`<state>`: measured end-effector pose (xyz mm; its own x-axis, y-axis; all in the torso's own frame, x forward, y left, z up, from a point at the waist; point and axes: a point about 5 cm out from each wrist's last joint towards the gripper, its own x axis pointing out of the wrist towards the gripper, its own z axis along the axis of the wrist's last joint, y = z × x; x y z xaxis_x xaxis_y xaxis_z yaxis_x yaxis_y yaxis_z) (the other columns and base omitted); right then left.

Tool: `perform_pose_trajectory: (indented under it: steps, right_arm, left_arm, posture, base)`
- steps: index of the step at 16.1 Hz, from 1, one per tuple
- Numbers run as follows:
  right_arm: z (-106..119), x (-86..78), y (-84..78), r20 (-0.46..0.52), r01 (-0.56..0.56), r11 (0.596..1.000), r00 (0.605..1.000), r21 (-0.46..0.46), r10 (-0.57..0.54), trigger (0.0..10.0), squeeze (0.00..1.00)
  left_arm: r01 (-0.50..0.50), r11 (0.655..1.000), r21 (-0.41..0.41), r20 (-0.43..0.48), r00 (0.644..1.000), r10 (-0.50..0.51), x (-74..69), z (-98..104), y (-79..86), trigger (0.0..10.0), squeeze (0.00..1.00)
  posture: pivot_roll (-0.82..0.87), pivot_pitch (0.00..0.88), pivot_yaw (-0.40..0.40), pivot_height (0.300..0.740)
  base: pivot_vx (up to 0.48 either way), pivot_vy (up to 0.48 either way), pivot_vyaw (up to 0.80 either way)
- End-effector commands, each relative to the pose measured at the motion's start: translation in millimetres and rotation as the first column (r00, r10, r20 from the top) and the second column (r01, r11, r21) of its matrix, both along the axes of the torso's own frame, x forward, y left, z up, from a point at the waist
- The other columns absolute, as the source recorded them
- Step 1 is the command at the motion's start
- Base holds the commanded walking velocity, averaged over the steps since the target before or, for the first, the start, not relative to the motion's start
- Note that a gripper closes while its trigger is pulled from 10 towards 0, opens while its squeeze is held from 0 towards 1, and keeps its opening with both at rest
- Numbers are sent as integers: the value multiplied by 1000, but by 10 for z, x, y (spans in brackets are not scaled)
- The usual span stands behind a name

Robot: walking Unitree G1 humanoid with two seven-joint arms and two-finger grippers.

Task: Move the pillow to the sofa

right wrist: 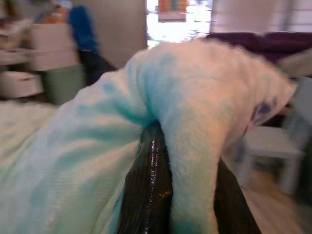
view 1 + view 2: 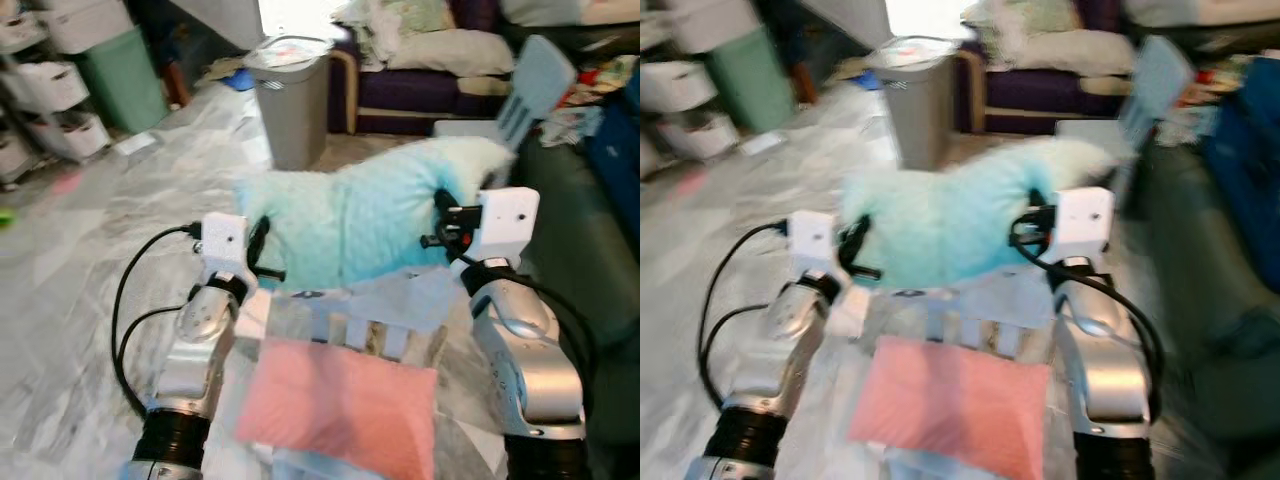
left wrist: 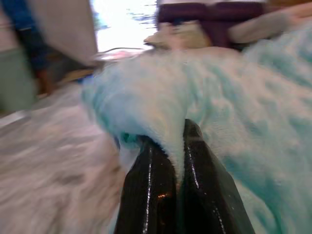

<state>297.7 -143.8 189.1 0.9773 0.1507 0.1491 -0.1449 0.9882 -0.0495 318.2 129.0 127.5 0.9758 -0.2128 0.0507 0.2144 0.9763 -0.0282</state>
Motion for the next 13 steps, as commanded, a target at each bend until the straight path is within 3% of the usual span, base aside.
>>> perform_pose_trajectory:
  steps: [1,4,6,10,13]
  right_arm:
    - [84,-3,23,27,-8,1000,1000,6,8,10000,0]
    - [61,-13,44,14,-21,1000,1000,15,21,10000,0]
    - [30,-33,81,-3,-39,999,999,20,39,10000,0]
    - [-6,-80,75,-32,-41,999,999,27,42,10000,0]
    - [-30,-110,62,-51,-40,999,998,23,41,10000,0]
  left_arm:
    - [4,1000,-19,9,1000,-4,-1,47,7,10000,0]
    - [8,999,-31,-8,1000,-8,-12,35,-3,10000,0]
    - [-33,994,-106,-49,998,28,-7,5,47,10000,0]
    - [-41,992,-118,-75,997,32,-55,-40,56,10000,0]
    - [-30,991,-129,-102,995,17,-98,-84,24,10000,0]
  posture:
    - [-130,0,71,740]
    - [-128,0,68,740]
    - [-128,0,64,740]
    - [-134,0,60,740]
    - [-148,0,61,740]
  base:
    - [0,0,0]
    - [0,0,0]
    - [0,0,0]
    - [0,0,0]
    - [0,0,-715]
